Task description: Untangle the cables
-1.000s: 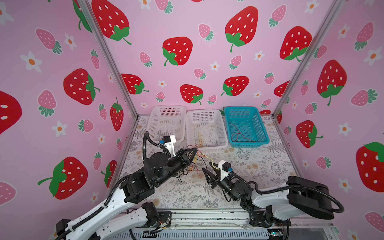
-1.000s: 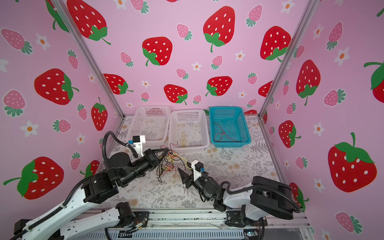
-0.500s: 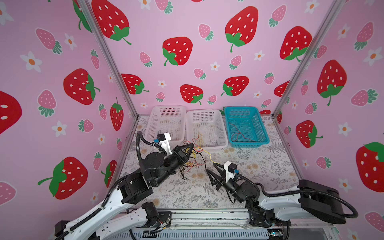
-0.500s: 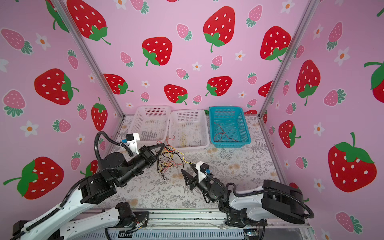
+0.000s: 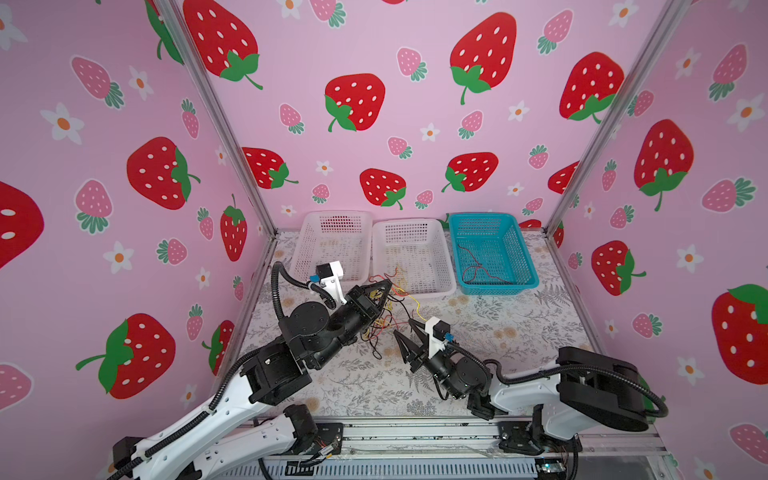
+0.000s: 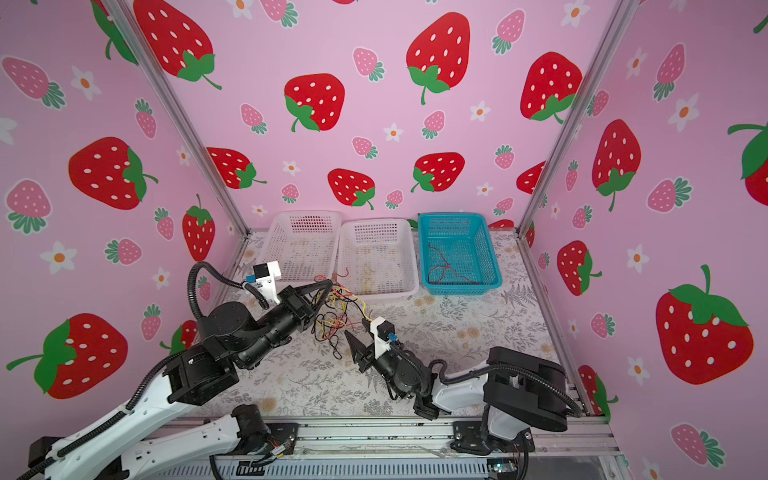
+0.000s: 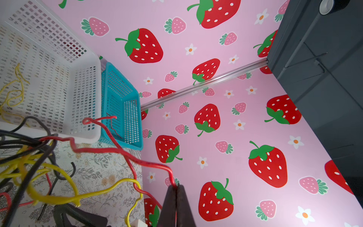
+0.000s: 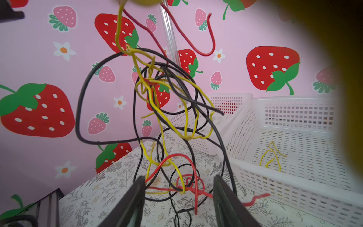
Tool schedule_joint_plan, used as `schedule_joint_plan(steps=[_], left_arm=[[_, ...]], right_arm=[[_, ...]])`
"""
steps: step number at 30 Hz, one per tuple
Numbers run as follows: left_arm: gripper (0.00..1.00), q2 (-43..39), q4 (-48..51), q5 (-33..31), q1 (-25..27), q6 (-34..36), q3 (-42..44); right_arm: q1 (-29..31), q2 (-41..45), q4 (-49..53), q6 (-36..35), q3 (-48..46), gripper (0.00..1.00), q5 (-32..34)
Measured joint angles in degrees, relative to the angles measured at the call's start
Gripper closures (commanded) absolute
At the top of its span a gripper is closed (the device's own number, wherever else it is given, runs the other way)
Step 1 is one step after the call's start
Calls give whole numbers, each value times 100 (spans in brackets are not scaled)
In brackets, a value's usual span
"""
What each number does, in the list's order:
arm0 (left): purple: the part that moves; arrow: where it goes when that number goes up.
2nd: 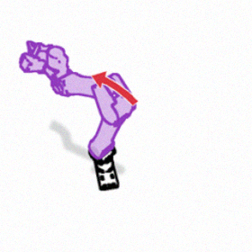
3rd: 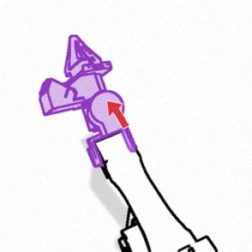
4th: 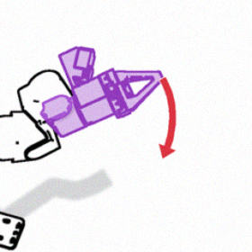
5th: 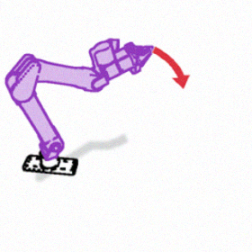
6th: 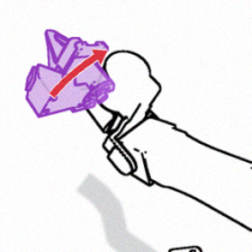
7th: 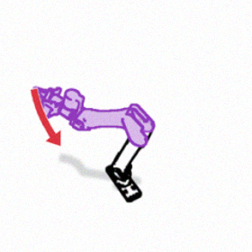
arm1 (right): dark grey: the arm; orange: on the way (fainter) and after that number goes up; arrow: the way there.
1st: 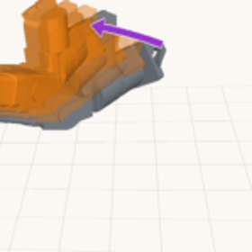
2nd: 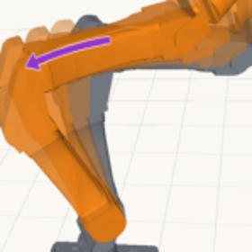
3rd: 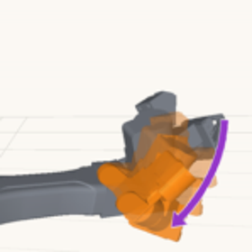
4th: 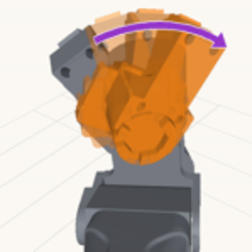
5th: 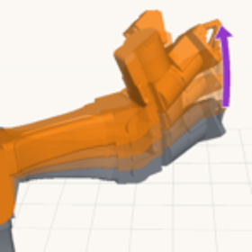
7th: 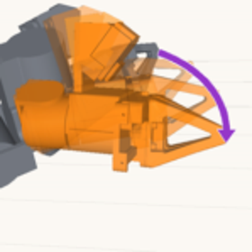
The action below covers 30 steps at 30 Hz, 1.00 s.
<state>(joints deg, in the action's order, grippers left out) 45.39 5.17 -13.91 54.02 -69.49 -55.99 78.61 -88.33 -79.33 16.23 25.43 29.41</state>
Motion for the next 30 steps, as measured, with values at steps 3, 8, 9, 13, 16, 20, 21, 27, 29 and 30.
schedule_joint_plan(steps=[3, 8, 9, 13, 16, 20, 21, 27, 29, 30], left_arm=[[100, 59, -37, -9, 0, -9, 0], [100, 63, 9, -131, 7, 24, -11], [100, 63, 39, -205, 11, 46, -24], [100, 85, 142, -407, 13, 109, -87], [100, 177, 114, -446, 15, 118, -138], [100, 409, 76, -442, 15, 107, -173], [100, 468, 74, -433, 15, 101, -179], [100, 595, 66, -402, 15, 63, -214], [100, 590, 63, -402, 15, 57, -214], [100, 588, 63, -402, 15, 44, -214]], right_arm=[[55, -109, -140, -85, 90, 44, 328], [313, 155, -247, -94, -328, 44, 750], [396, 271, -247, -92, -481, 44, 824], [656, 750, -229, -87, -892, 43, 1027], [769, 911, -227, -98, -931, 43, 1062], [997, 649, -208, -269, -680, 42, 1088], [1038, 514, -203, -332, -544, 42, 1080], [1012, -160, 22, -656, 446, 39, 920], [922, -282, 160, -654, 662, 39, 802], [866, -337, 229, -651, 754, 39, 754]])
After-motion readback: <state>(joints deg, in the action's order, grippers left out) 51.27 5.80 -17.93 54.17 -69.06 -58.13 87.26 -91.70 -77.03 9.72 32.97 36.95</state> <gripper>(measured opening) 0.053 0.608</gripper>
